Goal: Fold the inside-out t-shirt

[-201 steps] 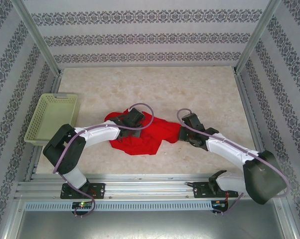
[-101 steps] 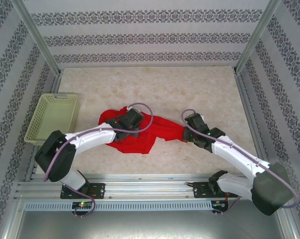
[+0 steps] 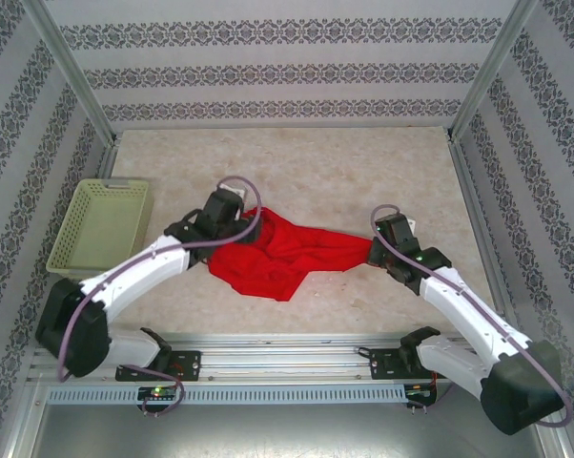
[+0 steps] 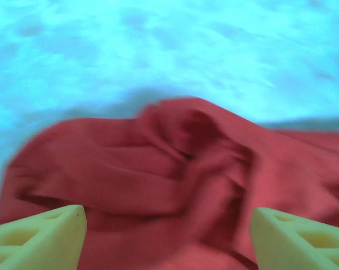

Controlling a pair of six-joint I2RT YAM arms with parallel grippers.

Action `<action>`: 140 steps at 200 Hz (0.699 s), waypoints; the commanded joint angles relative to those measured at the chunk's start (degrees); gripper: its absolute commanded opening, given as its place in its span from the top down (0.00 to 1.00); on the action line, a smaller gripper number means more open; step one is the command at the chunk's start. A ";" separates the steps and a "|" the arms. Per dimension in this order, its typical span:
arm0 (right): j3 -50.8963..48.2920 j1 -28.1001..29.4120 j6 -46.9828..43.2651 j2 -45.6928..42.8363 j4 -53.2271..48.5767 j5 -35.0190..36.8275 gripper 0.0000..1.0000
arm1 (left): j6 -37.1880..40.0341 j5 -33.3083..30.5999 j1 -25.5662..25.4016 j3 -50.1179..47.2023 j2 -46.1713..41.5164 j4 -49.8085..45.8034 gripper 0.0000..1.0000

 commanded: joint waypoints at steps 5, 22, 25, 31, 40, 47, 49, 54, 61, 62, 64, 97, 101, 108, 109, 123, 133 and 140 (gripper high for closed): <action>-0.42 -1.37 -0.75 0.36 -2.09 1.64 1.00 | -2.58 2.44 2.04 4.45 7.54 -9.49 0.21; -0.15 -2.18 -1.39 1.68 -1.05 0.26 1.00 | -3.42 4.87 2.20 6.31 12.31 -12.52 0.23; 0.03 -2.30 -1.50 2.14 -0.69 0.16 1.00 | -3.47 5.19 2.12 6.33 12.92 -12.45 0.23; 0.26 -2.76 -1.98 2.94 -0.07 -0.09 1.00 | -3.82 5.68 2.12 5.92 14.03 -12.06 0.26; 1.36 -3.79 -2.49 4.75 0.43 -0.63 1.00 | -4.50 5.82 2.35 5.39 15.43 -11.97 0.32; 2.63 -4.59 -3.10 6.33 0.48 -1.06 1.00 | -5.19 5.82 2.64 5.39 16.49 -12.38 0.38; 2.92 -4.92 -3.20 6.80 0.47 -1.29 1.00 | -5.48 5.89 2.71 5.37 16.77 -12.49 0.41; 4.13 -5.58 -3.51 8.00 0.34 -1.59 1.00 | -5.85 5.99 3.08 5.22 17.32 -12.58 0.47; 5.74 -6.40 -4.08 9.62 0.29 -2.02 1.00 | -6.36 6.23 3.64 4.85 17.73 -12.23 0.57; 5.96 -6.49 -4.13 9.85 0.29 -2.06 1.00 | -6.48 6.29 3.71 4.81 17.71 -12.10 0.59; 6.46 -6.83 -4.29 10.29 0.29 -2.19 1.00 | -6.57 6.38 3.85 4.62 17.75 -11.83 0.62; 14.43 -10.14 -5.85 16.17 0.61 -3.67 1.00 | -7.69 7.49 5.06 5.07 14.21 -9.48 0.97; 15.64 -10.41 -5.95 16.77 0.49 -3.90 1.00 | -7.81 7.14 5.02 5.05 13.04 -9.16 0.99; 18.03 -10.71 -6.33 17.77 -0.19 -4.44 1.00 | -8.00 6.28 5.09 4.86 10.52 -8.31 1.00; 18.39 -10.71 -6.40 17.93 -0.26 -4.54 1.00 | -8.00 6.14 5.10 4.82 10.14 -8.16 1.00; 23.06 -10.84 -7.32 18.95 -2.03 -5.60 1.00 | -8.01 4.16 5.05 3.96 4.09 -6.20 1.00; 25.50 -10.73 -7.71 18.52 -2.47 -6.34 1.00 | -7.98 2.40 5.10 3.26 -0.45 -5.14 1.00; 26.69 -10.72 -7.82 18.00 -2.53 -6.62 1.00 | -7.78 1.60 5.07 2.57 -3.77 -4.18 1.00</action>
